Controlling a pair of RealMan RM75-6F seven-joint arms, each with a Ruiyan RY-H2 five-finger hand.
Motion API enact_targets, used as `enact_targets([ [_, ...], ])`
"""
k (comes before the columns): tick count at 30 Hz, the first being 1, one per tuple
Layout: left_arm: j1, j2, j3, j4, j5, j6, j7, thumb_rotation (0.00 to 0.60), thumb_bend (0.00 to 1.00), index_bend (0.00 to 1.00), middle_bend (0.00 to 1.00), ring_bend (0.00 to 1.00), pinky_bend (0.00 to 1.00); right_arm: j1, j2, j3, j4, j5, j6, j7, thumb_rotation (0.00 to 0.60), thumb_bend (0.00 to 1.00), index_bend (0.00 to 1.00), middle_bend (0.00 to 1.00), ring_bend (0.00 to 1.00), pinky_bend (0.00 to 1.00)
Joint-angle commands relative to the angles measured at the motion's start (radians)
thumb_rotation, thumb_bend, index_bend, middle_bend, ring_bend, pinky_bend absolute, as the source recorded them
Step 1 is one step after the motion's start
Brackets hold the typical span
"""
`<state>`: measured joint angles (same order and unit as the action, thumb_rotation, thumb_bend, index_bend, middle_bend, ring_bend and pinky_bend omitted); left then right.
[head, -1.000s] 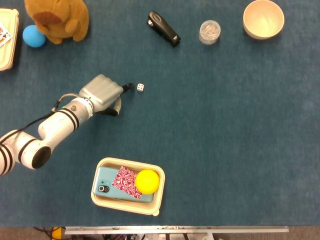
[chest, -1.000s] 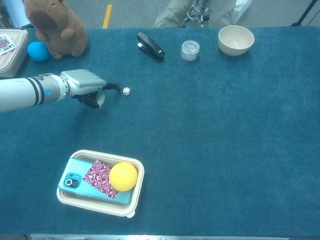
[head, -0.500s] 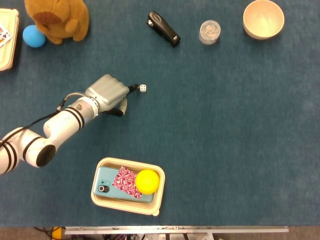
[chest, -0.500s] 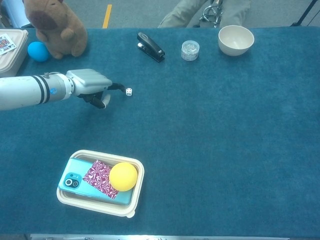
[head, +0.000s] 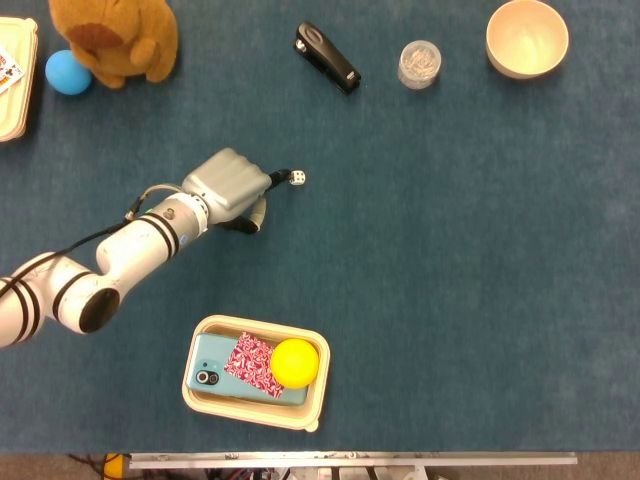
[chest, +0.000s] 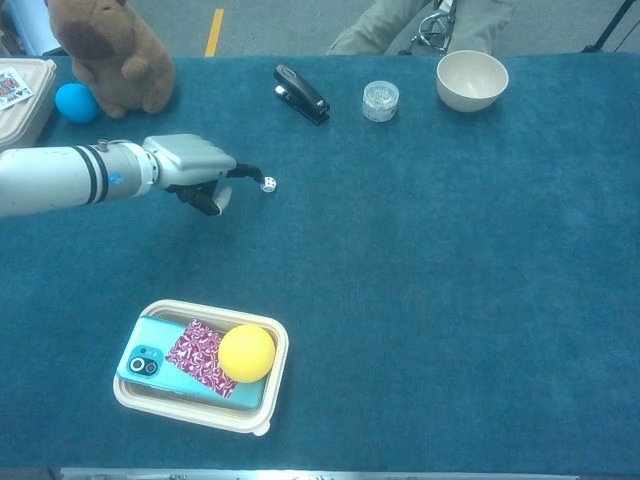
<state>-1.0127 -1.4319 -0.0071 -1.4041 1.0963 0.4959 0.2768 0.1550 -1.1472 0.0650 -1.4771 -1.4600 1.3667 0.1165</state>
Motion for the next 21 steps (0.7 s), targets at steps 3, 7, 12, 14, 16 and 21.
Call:
enact_targets([
  [3,-0.013,0.0,0.003,-0.011,-0.015,0.002,0.01,0.304,0.77,0.09,1.0,1.0,1.0,-0.006,0.002,-0.001,0.004,-0.001,0.006,0.011,0.6,0.28,0.22,0.24,0.18,0.34],
  [7,-0.023,0.0,0.007,-0.019,-0.027,0.008,0.021,0.31,0.77,0.09,1.0,1.0,1.0,-0.01,0.005,-0.001,0.006,-0.001,0.01,0.017,0.6,0.28,0.22,0.24,0.18,0.34],
  [12,-0.034,0.006,0.014,-0.031,-0.047,0.024,0.044,0.319,0.77,0.09,1.0,1.0,1.0,-0.014,0.005,0.002,0.01,-0.001,0.019,0.025,0.6,0.28,0.22,0.24,0.18,0.34],
  [14,-0.037,0.012,0.019,-0.038,-0.059,0.028,0.052,0.323,0.77,0.09,1.0,1.0,1.0,-0.016,0.006,0.002,0.012,-0.002,0.021,0.027,0.6,0.28,0.22,0.24,0.18,0.34],
  [16,-0.038,0.015,0.022,-0.045,-0.064,0.037,0.058,0.324,0.77,0.09,1.0,1.0,1.0,-0.018,0.006,0.002,0.013,-0.001,0.022,0.03,0.6,0.28,0.22,0.24,0.18,0.34],
  [21,-0.028,0.001,0.017,-0.037,-0.061,0.09,0.067,0.304,0.77,0.09,1.0,1.0,1.0,-0.021,0.004,0.001,0.014,-0.002,0.024,0.033,0.6,0.28,0.22,0.24,0.18,0.34],
])
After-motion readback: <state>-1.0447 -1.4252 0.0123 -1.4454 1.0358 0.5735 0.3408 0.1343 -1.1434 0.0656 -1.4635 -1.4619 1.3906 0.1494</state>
